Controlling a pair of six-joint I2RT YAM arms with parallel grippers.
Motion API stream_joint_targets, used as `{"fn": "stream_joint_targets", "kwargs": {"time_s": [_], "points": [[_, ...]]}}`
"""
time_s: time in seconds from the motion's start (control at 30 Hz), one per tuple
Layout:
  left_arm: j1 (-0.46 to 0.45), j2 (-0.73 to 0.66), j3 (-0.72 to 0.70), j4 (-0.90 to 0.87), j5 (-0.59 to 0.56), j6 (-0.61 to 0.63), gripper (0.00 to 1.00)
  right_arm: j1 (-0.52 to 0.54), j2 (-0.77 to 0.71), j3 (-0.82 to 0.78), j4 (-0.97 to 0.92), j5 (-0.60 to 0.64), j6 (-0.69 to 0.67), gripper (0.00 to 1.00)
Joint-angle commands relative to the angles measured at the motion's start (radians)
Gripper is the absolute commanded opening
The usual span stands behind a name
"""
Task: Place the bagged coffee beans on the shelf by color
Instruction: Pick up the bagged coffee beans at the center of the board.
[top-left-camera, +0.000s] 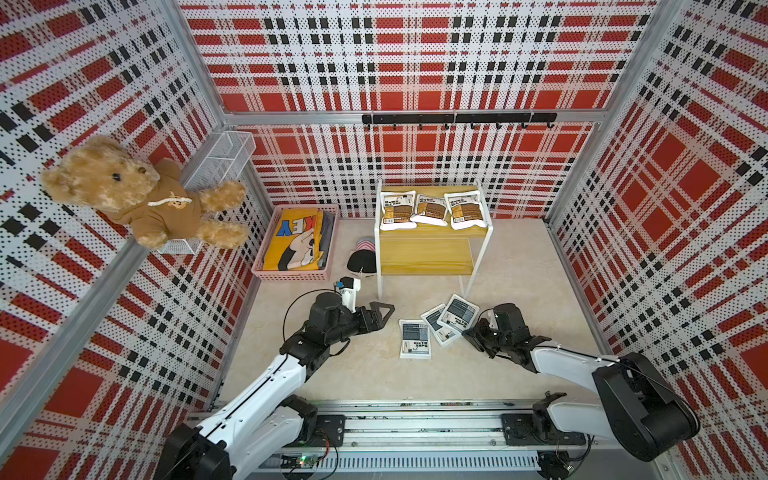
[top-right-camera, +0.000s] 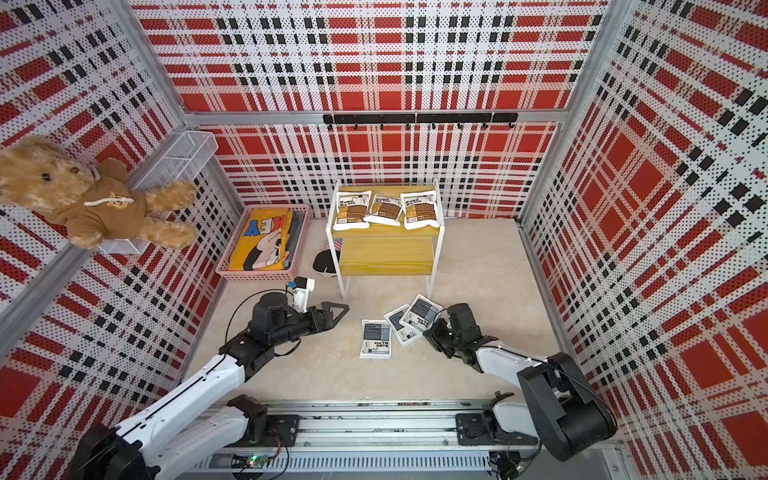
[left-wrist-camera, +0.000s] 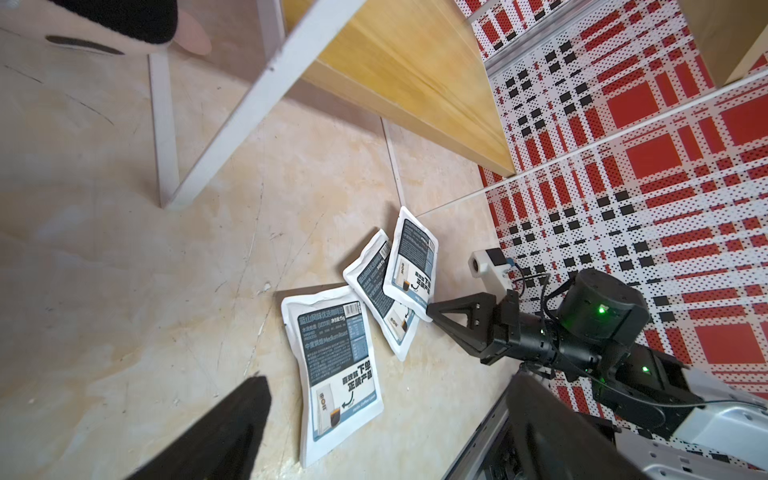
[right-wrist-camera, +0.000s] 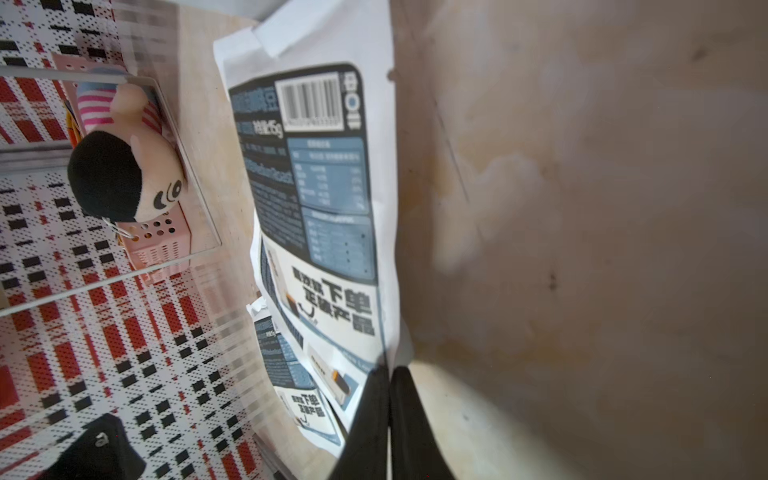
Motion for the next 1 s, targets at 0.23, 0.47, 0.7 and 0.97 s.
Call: {"fn": "stream_joint_targets", "kwargs": {"time_s": [0.23, 0.47, 0.7, 0.97], "points": [[0.008, -0.006, 0.003, 0.012, 0.002, 0.015, 0.96, -0.005, -0.152, 0.064, -0.162, 0.048, -0.09, 0.0], [0.009, -0.016, -0.004, 0.032, 0.012, 0.016, 0.97, -0.005, -0.341, 0.095, -0.324, 0.008, -0.175, 0.0], [0.008, -0.027, -0.018, 0.057, 0.012, 0.006, 0.97, -0.001, -0.445, 0.118, -0.371, -0.14, -0.225, 0.0], [0.015, -0.043, -0.024, 0.052, 0.002, 0.005, 0.97, 0.103, -0.391, 0.305, -0.387, -0.168, -0.237, 0.0]]}}
